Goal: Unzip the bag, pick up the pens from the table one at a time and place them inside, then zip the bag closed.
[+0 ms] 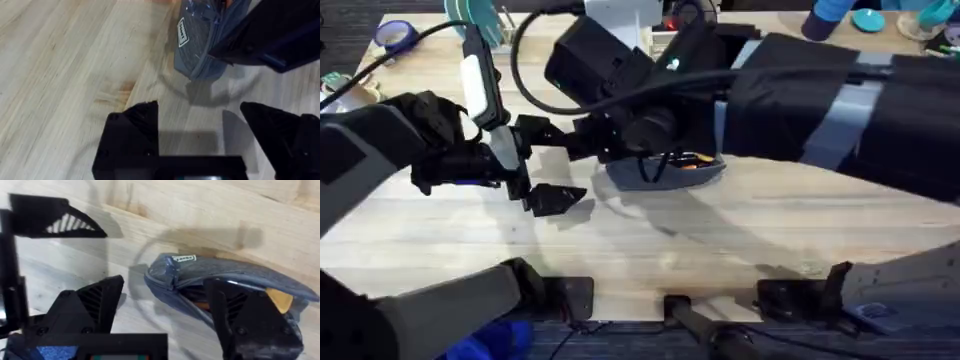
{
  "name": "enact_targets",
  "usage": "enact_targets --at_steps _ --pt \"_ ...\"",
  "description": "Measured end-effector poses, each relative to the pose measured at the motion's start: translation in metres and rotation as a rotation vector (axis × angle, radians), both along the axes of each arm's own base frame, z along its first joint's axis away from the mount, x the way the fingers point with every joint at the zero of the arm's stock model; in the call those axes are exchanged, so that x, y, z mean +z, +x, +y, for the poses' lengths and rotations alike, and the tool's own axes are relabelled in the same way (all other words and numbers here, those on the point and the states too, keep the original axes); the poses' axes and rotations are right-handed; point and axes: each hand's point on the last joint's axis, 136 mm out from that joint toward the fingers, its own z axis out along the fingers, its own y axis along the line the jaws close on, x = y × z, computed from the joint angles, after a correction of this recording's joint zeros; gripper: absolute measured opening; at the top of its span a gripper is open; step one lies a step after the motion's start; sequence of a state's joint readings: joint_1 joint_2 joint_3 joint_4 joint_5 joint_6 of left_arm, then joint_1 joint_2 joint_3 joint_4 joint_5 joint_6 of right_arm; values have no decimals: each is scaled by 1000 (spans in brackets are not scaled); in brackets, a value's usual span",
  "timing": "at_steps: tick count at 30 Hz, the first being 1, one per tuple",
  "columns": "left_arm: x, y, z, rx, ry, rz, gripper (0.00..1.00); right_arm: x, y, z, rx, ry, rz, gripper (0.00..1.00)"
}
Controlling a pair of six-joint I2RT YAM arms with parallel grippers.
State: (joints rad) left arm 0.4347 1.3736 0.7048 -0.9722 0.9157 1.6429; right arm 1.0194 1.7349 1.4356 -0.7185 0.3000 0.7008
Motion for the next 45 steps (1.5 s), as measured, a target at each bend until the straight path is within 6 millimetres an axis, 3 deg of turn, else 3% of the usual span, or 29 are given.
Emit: enact_targets --at_steps 5,16,26,45 --pt "0 0 0 0 0 0 993 9 5 4 1 13 -27 970" --pt "0 0 0 0 0 0 993 9 5 2 6 1 -32 975" --pt "0 0 0 0 0 0 993 -16 -4 10 38 -56 1 984" --pt "-3 -1 2 -2 18 8 993 -20 -10 3 41 -93 23 994"
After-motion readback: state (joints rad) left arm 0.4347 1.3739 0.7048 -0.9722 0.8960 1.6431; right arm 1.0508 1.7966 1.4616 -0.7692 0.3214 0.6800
